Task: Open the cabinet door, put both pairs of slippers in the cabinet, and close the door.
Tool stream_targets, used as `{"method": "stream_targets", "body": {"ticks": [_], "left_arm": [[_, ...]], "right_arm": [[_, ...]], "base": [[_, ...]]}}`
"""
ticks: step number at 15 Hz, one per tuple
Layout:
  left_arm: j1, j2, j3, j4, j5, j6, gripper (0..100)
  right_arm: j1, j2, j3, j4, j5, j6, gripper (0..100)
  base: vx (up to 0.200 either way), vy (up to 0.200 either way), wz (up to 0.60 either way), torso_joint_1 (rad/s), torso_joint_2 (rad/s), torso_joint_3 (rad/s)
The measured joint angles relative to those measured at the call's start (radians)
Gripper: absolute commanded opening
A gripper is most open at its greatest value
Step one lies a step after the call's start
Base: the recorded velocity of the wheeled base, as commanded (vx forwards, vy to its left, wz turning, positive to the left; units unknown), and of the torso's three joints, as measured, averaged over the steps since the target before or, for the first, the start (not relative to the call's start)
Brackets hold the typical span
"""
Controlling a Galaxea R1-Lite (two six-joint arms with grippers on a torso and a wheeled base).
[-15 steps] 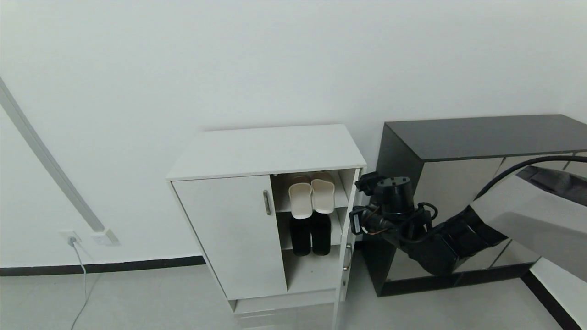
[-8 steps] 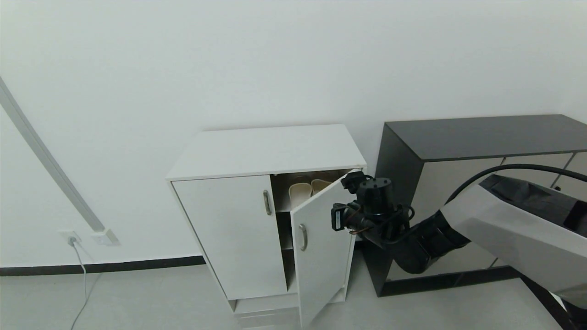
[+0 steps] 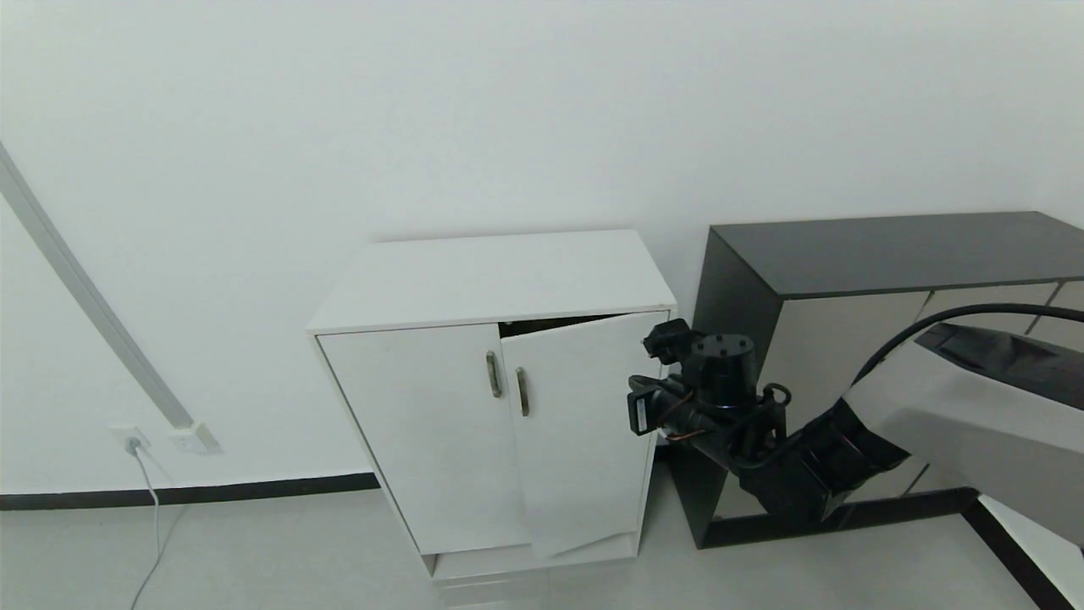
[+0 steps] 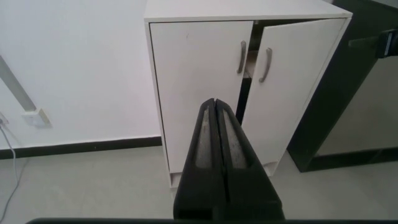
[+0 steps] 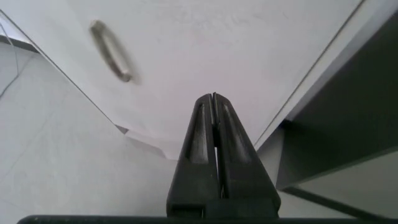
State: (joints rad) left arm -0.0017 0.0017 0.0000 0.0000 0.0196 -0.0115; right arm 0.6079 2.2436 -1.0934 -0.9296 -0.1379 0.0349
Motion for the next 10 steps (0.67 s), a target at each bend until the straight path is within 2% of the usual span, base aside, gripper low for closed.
{"method": "stream_targets", "body": {"ticks": [5,10], "left_arm": [[0.0,0.0,0.0,0.0,0.0,0.0,0],[0.0,-0.001,0.0,0.0,0.0,0.0,0]], "right_arm": [[0.023,-0.007,0.03,-0.011,0.001,0.0,0],[0.022,-0.005,0.076,-0.079,-0.004,-0.026,0]], "base": [[0.0,0.0,0.6,0.004,0.0,0.002],[0.0,0.0,0.0,0.0,0.0,0.0]]}}
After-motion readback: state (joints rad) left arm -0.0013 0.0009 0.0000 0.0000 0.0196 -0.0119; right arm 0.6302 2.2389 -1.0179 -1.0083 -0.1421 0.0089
